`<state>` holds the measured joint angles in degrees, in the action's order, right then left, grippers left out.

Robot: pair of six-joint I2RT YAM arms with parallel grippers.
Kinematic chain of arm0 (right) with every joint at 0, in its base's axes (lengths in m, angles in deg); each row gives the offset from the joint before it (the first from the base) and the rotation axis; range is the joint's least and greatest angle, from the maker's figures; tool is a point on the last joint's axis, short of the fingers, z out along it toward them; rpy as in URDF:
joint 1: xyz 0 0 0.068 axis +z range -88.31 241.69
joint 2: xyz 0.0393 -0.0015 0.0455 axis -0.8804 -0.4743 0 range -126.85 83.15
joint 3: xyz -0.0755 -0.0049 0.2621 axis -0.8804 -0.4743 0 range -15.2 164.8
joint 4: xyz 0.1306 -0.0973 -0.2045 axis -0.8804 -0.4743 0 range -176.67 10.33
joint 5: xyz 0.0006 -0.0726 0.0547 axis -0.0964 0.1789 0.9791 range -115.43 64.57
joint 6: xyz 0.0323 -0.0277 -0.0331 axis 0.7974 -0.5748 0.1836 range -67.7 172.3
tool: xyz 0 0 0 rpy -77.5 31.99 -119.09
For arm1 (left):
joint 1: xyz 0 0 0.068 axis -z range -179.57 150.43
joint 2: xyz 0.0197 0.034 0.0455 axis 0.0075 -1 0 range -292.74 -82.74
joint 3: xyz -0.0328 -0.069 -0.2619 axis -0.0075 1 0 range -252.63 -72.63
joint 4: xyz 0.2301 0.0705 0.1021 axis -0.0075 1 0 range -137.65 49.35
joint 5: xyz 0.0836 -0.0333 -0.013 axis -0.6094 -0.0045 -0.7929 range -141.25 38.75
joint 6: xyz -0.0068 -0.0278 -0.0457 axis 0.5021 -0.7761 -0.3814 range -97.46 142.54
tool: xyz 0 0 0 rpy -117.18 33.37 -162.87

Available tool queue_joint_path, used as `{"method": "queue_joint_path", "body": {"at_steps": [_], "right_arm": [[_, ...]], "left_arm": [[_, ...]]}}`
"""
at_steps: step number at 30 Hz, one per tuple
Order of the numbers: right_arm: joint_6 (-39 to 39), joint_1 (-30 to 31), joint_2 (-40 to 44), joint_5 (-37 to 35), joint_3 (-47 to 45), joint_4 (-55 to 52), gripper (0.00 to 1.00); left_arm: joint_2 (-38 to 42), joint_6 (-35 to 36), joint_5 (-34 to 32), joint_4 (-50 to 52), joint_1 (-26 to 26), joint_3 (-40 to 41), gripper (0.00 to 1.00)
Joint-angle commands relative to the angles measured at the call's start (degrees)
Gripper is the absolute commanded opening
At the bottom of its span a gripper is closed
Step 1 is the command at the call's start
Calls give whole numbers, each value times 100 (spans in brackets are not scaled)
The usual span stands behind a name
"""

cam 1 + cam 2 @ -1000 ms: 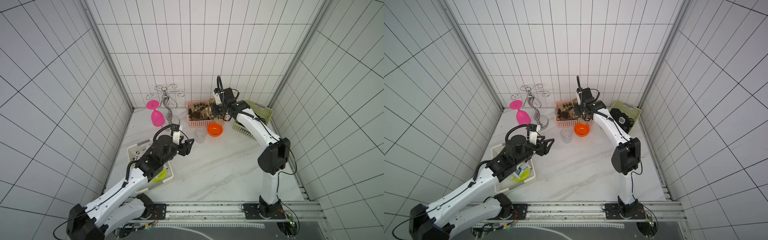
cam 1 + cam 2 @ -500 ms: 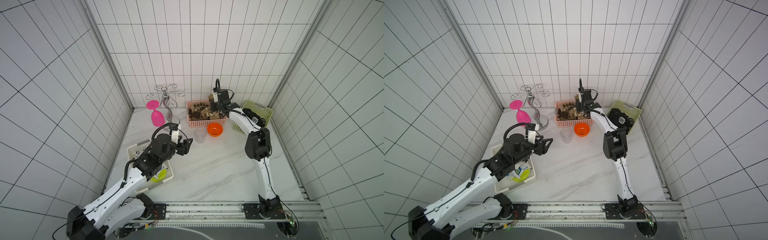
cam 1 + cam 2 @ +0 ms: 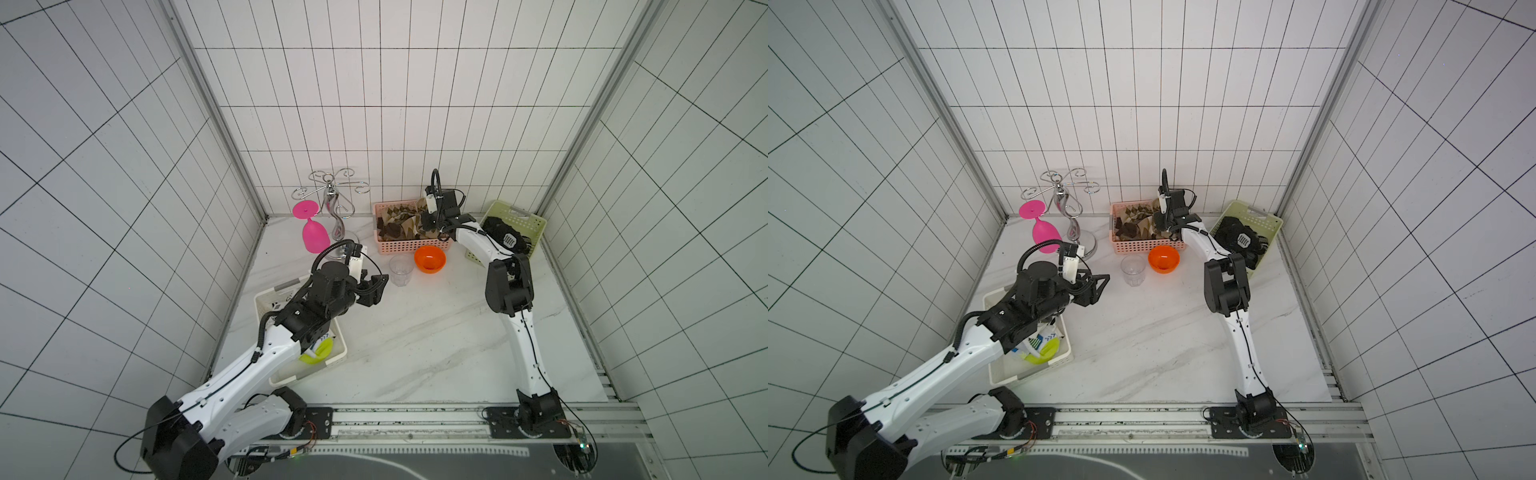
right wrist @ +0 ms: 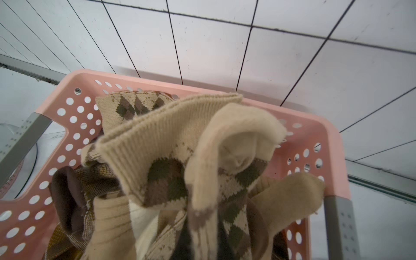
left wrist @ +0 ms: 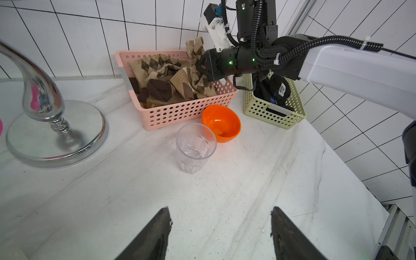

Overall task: Sort the socks into the basket by color
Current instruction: Place the sock in the bin.

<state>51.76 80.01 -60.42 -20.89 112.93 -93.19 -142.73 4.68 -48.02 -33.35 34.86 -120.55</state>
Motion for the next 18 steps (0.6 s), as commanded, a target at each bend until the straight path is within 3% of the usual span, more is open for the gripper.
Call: {"method": "queue_joint_path", "body": {"at_steps": [1,10,18], "right_arm": [[53,-91,-223,241,321,103,23],[150,-156,-107,267,381,121,46],[198,-141,138,212,380,63,75]], "left_arm": [[-23,-59,32,-130,-8,-226,71],[-55,-146,3,-193,-3,-224,71],[-6,-106,-45,-209,4,-174,71]]}}
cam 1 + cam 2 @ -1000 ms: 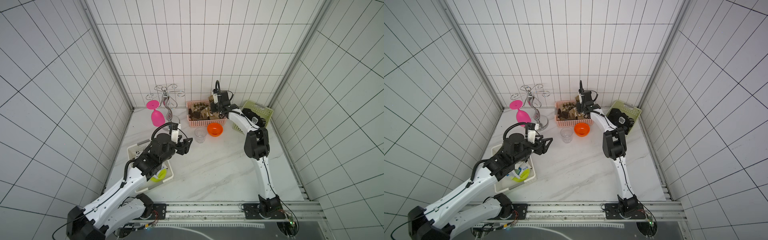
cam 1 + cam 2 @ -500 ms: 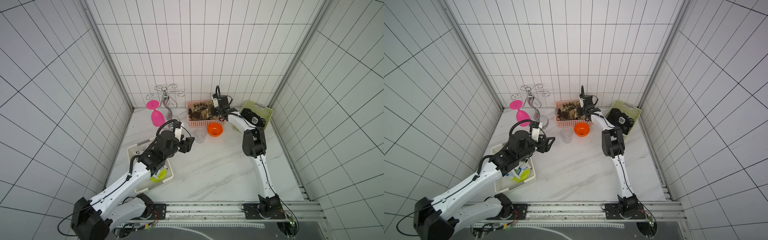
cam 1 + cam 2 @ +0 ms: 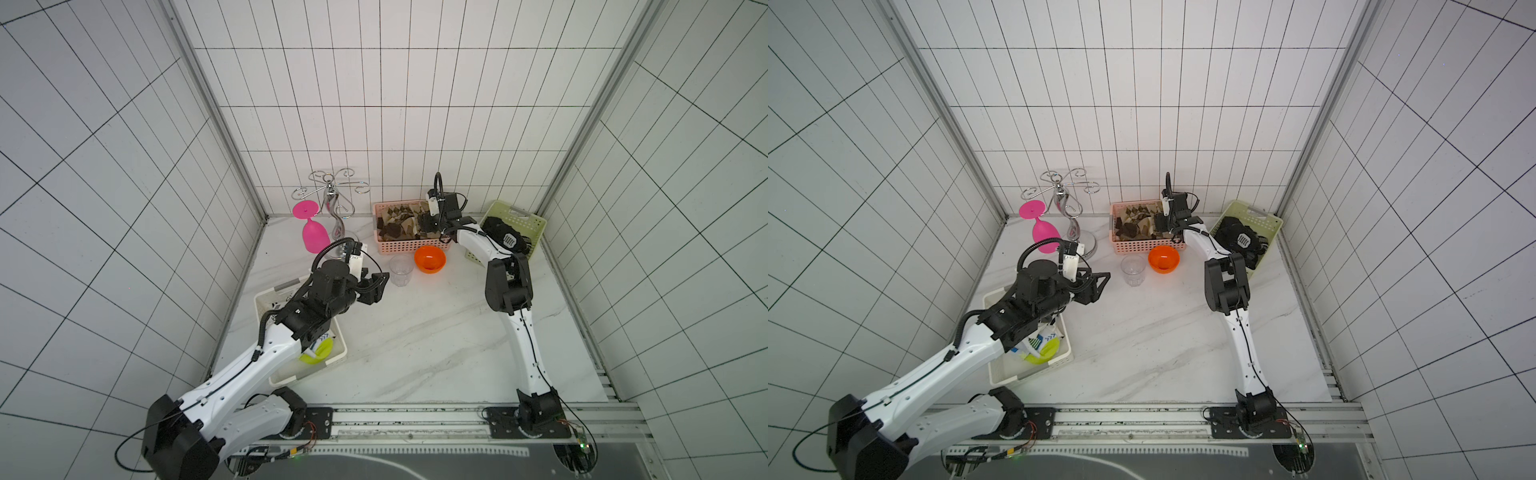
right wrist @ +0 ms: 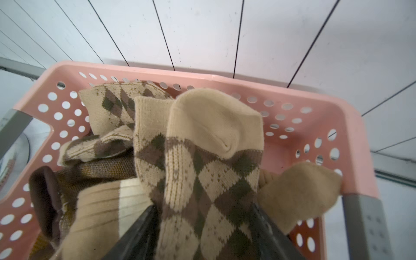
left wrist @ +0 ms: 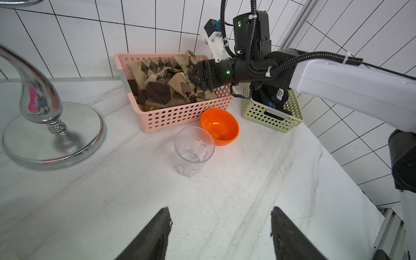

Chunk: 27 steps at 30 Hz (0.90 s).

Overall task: Sort the socks into the basket by color
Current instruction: Place the sock in the bin.

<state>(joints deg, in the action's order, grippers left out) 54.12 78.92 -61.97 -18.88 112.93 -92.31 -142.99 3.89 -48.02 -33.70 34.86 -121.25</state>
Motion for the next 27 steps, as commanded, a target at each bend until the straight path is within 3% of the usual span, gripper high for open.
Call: {"method": "queue_joint_path", "body": {"at_steps": [1,2,3,17,20,23,27], "right_arm": [[-27,-28,331,-16,379,-59,82],[-8,-19,380,-58,370,-107,95],[-2,-13,436,-93,357,-153,99],[228,38,1668,-576,-203,-1064,99],[303,111,2131,-639,-743,-1076,99],[336,188,2689,-799,-1402,-1085,99],[458,193,3754,-832,-2757,-843,100]], "left_arm": [[21,-12,-78,-174,9,-103,71],[27,6,-98,-177,1,-95,71],[31,31,-95,-200,0,-99,72],[-14,343,-184,-108,-270,-312,81],[3,404,-254,-54,-358,-358,85],[21,447,-309,-41,-500,-349,98],[-20,573,-367,83,-737,-467,98]]}}
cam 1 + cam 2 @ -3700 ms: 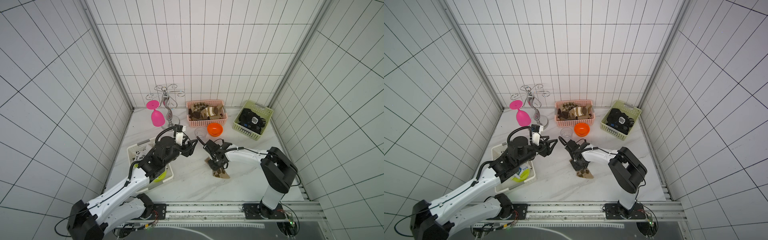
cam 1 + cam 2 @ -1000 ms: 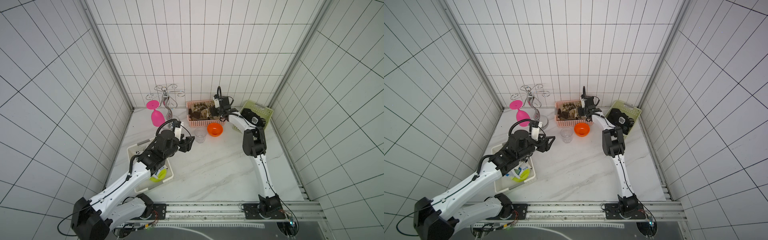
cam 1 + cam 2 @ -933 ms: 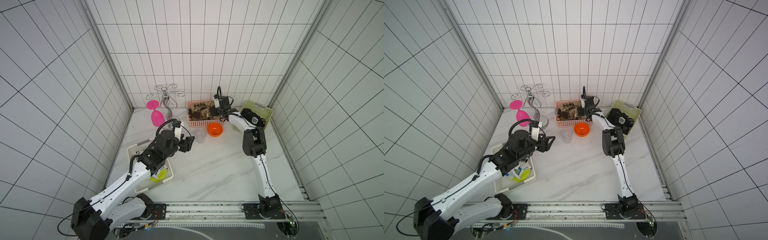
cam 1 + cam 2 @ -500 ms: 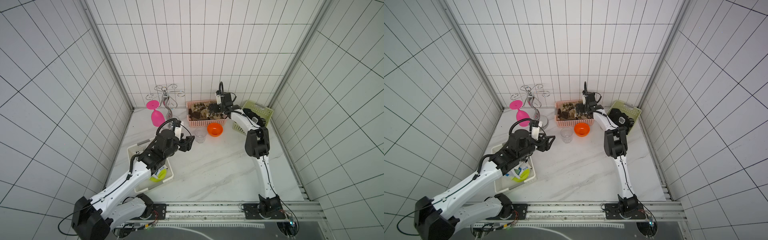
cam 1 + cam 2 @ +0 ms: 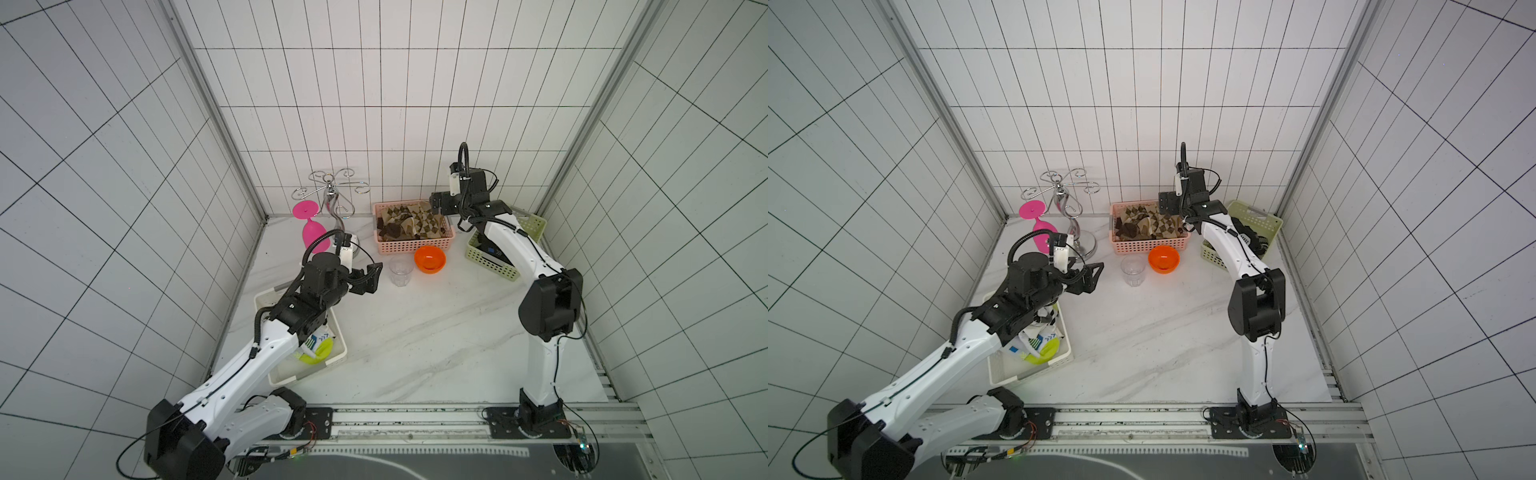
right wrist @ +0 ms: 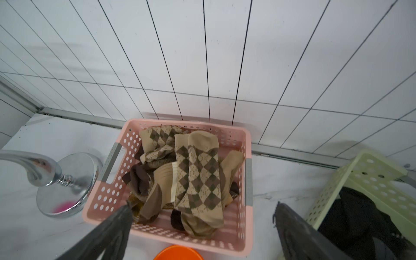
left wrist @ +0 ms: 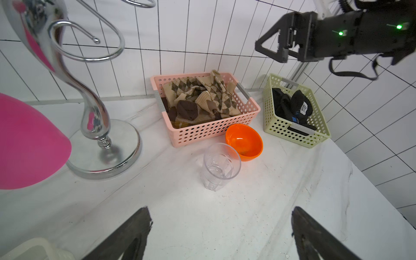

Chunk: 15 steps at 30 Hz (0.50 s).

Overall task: Sort the socks into the basket by color
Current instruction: Place the sock in the bin, then reset both arms

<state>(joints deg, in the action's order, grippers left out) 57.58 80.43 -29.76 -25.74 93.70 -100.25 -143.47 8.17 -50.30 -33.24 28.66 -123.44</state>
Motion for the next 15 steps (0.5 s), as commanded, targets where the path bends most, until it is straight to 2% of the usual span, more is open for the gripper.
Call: {"method": "queue_joint_path", "body": {"at_steps": [1,6,8,11,15], "right_arm": [[169,42,804,-181,-1185,27,99],[544,-100,1846,-710,-2668,344,99],[468,-237,2209,-762,-3287,753,99],[446,-451,2878,-1246,-4382,1709,99],[690,-1085,3480,-1340,-5666,2792,99]], "left_arm": [[27,198,-176,15,-179,-251,98],[-78,366,-648,-179,-411,-199,98],[-101,381,-816,-345,-499,-118,98],[-199,512,-912,-491,-682,-58,98],[-344,629,-1300,-648,-906,124,98]]}}
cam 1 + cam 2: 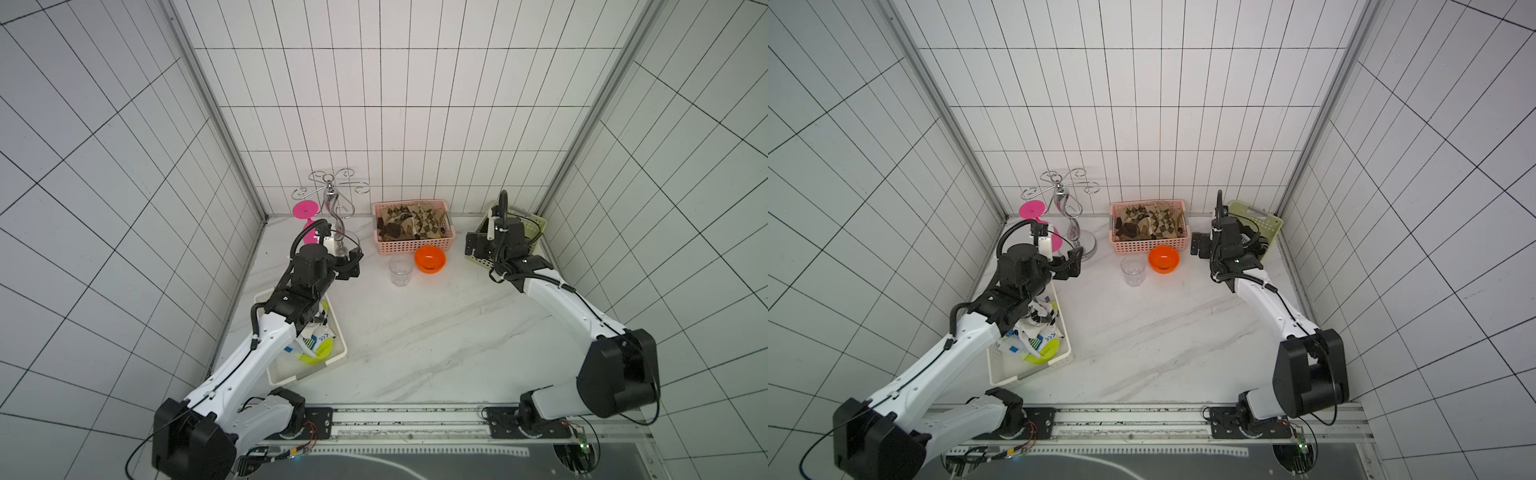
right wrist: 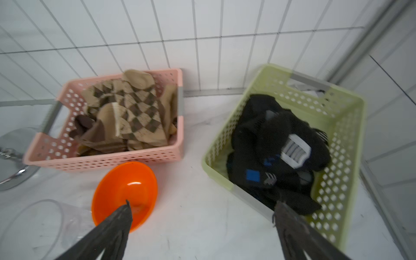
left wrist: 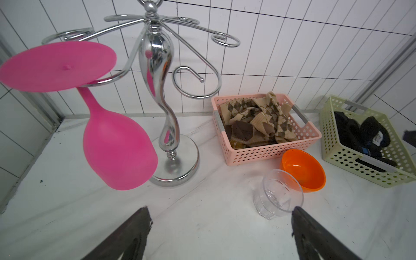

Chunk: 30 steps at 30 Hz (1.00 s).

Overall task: Sort the socks into the basket by color
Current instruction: Reset both arms

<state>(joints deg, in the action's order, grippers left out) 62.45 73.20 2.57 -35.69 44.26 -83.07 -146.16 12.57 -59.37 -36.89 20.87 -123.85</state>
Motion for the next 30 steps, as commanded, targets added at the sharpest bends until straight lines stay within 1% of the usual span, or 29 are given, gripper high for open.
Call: {"method": "queue_joint_path", "body": {"at_steps": [1,5,8,10,13,14,16,18,22,23,25,28,30], "right_arm": [[214,-493,321,-440,-963,1296,100],[232,-895,363,-880,-1791,2201,99],[253,-1160,165,-1054,-2216,2750,99],[291,-1313,-19,-884,-2481,3146,100],[104,-1352,-282,-935,-3006,4159,99],[60,-1353,-374,-979,-3076,4318,100],[-72,-1357,-484,-965,-3425,5040,99],[-218,-1375,-429,-820,-3459,5117,99],[-529,-1379,-551,-498,-3937,6327,99],[-629,-1358,-573,-376,-3995,6466,99],[-703,-1353,-565,-125,-4127,6671,99],[-677,-1353,-652,-219,-4584,7543,99],[-777,-1322,-814,-146,-4639,7878,100]], "left_arm": [[-61,225,-446,-457,-174,296,98],[29,249,-731,-1278,-381,923,98],[15,335,-857,-1775,-533,1305,98],[-83,385,-912,-2085,-661,1535,98],[-207,457,-825,-2516,-884,1826,98],[-256,525,-831,-2684,-936,1921,98],[-368,647,-888,-3016,-1062,2137,98],[-414,705,-917,-3225,-1184,2290,98],[-631,787,-1013,-4006,-1345,2651,97],[-685,762,-990,-4244,-1373,2735,97],[-922,836,-937,-4738,-1385,2838,97],[-1414,883,-963,-5467,-1386,2988,97],[-1721,919,-930,-5861,-1392,3079,97]]}}
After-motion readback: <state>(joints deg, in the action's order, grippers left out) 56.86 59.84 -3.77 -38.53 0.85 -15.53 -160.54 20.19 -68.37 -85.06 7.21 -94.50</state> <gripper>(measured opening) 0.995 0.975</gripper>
